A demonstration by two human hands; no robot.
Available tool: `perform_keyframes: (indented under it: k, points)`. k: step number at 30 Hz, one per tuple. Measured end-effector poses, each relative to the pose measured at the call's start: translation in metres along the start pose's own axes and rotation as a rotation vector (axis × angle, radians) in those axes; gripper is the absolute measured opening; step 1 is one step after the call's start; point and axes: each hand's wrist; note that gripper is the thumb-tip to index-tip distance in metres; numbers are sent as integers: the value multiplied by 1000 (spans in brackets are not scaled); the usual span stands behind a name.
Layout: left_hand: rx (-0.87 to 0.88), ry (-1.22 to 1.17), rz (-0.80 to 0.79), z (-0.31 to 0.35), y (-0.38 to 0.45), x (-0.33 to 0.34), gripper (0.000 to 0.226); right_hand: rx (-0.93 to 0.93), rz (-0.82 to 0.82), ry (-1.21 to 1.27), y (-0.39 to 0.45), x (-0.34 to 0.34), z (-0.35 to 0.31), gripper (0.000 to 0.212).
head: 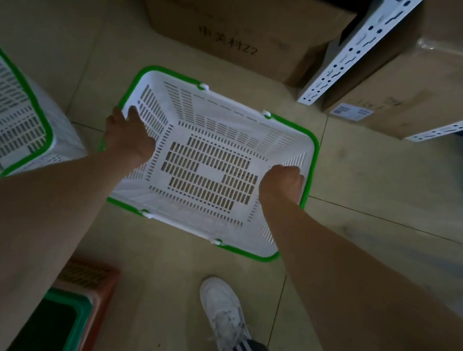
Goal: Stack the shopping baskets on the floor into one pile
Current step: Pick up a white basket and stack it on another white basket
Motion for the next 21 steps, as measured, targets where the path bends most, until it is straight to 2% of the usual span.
perform_keyframes:
  k: [3, 7, 13, 18, 21]
  points:
    - [-20, 29, 40, 3, 5, 4, 82, -52, -72, -22, 12, 1, 6, 35]
    - [-62, 35, 34, 7, 13, 4, 85, 28, 10, 28, 18, 7, 4, 33]
    - [-187, -78, 14, 5, 21, 1, 88, 93, 75, 75, 25, 4, 6, 33]
    - [-177, -4, 41, -5, 17, 4, 80, 59, 216, 43, 29, 5, 10, 30]
    - [-177, 5, 36, -8, 14, 6, 76, 74, 315, -80, 33, 2, 14, 34]
Point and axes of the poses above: each hand's wrist, its own y-axis towards the middle knuckle, its own x-axis out of the palm, z = x × y, and after that the axes turned 12 degrees about z, right-handed
